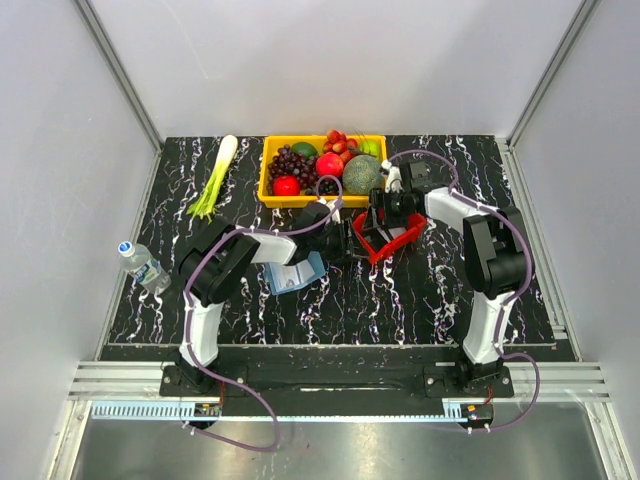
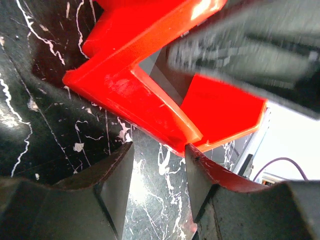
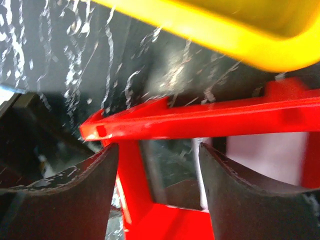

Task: Put the credit cards into the card holder
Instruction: Pick up the credit card from the storage box.

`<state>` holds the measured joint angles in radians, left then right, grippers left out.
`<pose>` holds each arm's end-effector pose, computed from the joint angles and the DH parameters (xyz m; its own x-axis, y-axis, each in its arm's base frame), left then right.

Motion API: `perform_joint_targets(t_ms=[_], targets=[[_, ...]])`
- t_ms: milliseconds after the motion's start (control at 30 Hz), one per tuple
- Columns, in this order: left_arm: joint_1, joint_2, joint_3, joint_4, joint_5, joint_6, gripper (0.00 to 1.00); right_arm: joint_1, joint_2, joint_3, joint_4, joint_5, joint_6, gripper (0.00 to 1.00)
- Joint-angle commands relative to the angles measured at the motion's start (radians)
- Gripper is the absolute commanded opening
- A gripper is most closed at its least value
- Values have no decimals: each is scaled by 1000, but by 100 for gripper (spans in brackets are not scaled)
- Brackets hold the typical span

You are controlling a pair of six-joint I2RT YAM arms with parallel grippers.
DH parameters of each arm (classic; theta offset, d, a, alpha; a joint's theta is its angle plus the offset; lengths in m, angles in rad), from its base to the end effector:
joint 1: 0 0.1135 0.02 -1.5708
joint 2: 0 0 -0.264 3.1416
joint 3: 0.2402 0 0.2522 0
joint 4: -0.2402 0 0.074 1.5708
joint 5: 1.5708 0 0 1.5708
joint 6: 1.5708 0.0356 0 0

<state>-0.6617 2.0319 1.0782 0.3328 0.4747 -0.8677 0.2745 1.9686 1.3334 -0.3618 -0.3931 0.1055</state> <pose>0.3167 -0.2673 0.1234 -0.9374 -0.1299 -0.3231 0.1929 0.5787 -0.7924 0.3939 0.1251 0.1701 -0.8514 -0.1387 -0.5059 -0.3629 0.8521 0.3771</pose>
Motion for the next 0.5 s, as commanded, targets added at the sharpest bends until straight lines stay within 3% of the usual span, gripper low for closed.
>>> perform_joint_targets(t_ms=[0, 100, 167, 233, 467], targets=[[7, 8, 31, 29, 1, 16, 49, 48, 75, -73, -196, -147, 10, 70], [7, -5, 19, 37, 4, 7, 49, 84, 72, -62, -284, -95, 10, 58], [7, -16, 6, 34, 8, 7, 49, 115, 20, -108, -281, -72, 28, 56], [7, -28, -12, 38, 25, -5, 48, 140, -22, -164, -272, -61, 56, 46], [2, -102, -124, 75, 38, -28, 48, 149, -138, -267, -260, -16, 88, 35]])
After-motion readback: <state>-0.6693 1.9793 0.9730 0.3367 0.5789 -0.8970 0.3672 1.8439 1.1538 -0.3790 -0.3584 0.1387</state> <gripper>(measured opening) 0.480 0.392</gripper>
